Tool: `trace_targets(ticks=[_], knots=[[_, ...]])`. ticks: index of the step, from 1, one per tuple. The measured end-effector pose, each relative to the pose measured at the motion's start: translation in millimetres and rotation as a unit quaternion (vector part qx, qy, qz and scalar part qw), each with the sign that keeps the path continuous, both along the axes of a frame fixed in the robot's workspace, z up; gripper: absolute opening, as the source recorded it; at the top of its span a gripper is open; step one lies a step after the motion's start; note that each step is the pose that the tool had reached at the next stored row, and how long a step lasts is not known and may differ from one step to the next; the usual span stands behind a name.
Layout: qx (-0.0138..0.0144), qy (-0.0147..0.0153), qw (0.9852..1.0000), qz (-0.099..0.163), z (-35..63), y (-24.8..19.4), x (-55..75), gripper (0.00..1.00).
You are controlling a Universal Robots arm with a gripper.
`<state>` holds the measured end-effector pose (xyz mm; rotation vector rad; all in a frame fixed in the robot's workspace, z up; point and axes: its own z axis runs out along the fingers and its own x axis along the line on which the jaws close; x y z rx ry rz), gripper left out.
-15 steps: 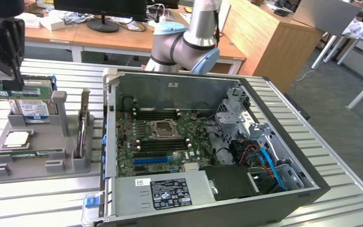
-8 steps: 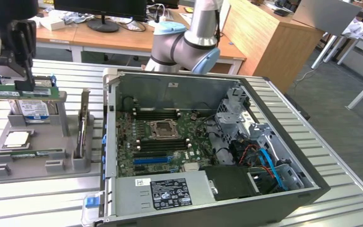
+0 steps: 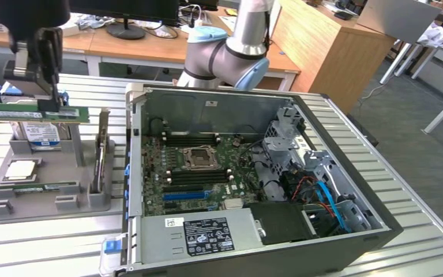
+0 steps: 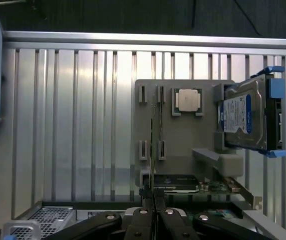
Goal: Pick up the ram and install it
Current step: 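Pick up the ram and move it above insertion slot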
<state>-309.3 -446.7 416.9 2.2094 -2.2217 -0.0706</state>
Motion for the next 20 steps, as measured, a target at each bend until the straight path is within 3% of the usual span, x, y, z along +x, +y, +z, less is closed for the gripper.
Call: trace_targets(ticks=[20], knots=[[0.0, 0.0006, 1.0, 0.0, 0.0, 0.0, 54.0, 0.11]])
